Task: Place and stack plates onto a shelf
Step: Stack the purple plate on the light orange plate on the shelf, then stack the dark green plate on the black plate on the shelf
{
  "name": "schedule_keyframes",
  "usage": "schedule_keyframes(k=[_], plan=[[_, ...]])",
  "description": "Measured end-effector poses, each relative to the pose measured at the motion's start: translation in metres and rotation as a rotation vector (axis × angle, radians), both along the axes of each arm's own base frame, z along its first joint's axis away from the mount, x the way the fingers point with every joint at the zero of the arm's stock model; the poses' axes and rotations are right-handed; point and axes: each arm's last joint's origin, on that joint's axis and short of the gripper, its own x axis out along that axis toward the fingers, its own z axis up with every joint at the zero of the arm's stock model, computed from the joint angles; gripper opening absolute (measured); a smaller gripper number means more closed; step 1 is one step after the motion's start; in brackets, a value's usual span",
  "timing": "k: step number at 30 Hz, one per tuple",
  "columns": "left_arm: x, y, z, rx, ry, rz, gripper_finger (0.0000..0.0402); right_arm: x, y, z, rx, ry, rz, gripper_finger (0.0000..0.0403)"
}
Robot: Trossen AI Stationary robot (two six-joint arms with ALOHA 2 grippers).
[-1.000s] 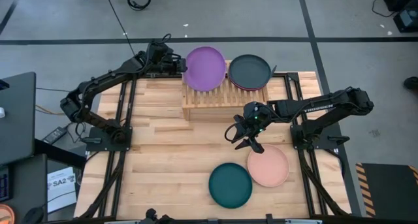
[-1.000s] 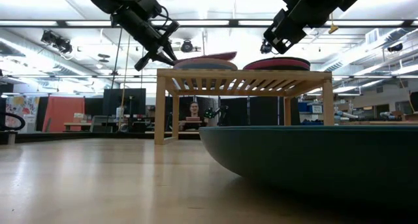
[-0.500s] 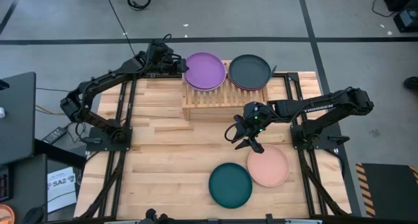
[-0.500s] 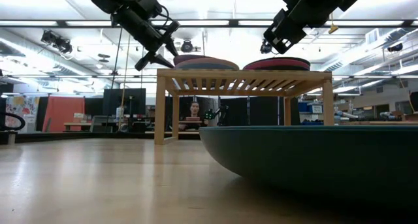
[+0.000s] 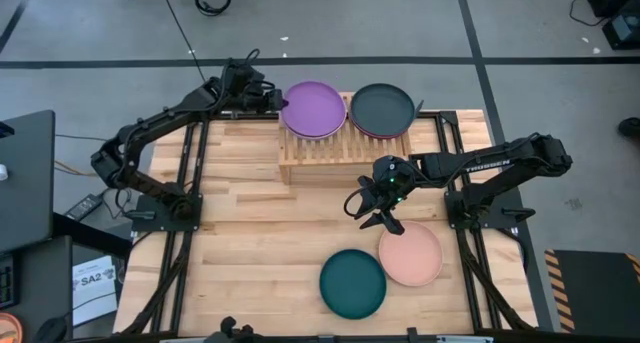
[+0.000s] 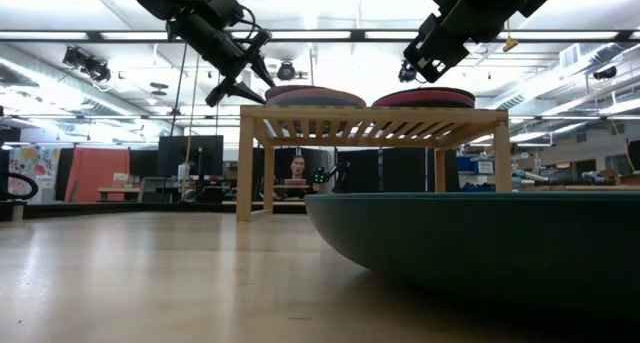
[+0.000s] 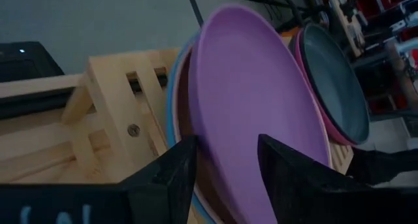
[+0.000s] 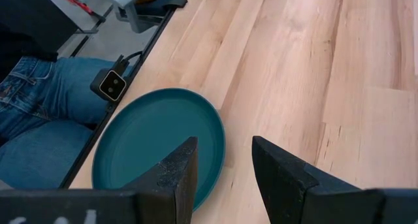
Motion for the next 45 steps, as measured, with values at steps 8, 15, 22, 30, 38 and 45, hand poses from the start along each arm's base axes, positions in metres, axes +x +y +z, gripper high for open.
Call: schedule_keyframes(k=[8, 15, 22, 30, 38, 45], plan=[[-0.011, 0.002, 0.009, 0.029, -0.022, -0.011, 0.0169, 0.000, 0.000, 0.000, 0.000, 0.000, 0.000, 0.0150], [-0.012, -0.011, 0.017, 0.136, 0.002, -0.172, 0.0169, 0.000, 0.000, 0.000, 0.002, 0.002, -0.002, 0.0150], [-0.002, -0.044, 0.027, 0.233, 0.036, -0.342, 0.0169, 0.000, 0.000, 0.000, 0.004, 0.003, -0.004, 0.0150], [0.030, -0.099, 0.028, 0.350, 0.041, -0.617, 0.0169, 0.001, 0.008, 0.001, 0.069, 0.039, -0.082, 0.0150], [0.050, -0.159, 0.027, 0.516, 0.088, -0.805, 0.0169, -0.001, 0.031, 0.001, 0.087, 0.078, -0.110, 0.0150], [0.056, -0.195, 0.026, 0.581, 0.103, -0.876, 0.0169, -0.006, 0.049, -0.001, 0.077, 0.113, -0.181, 0.0150]])
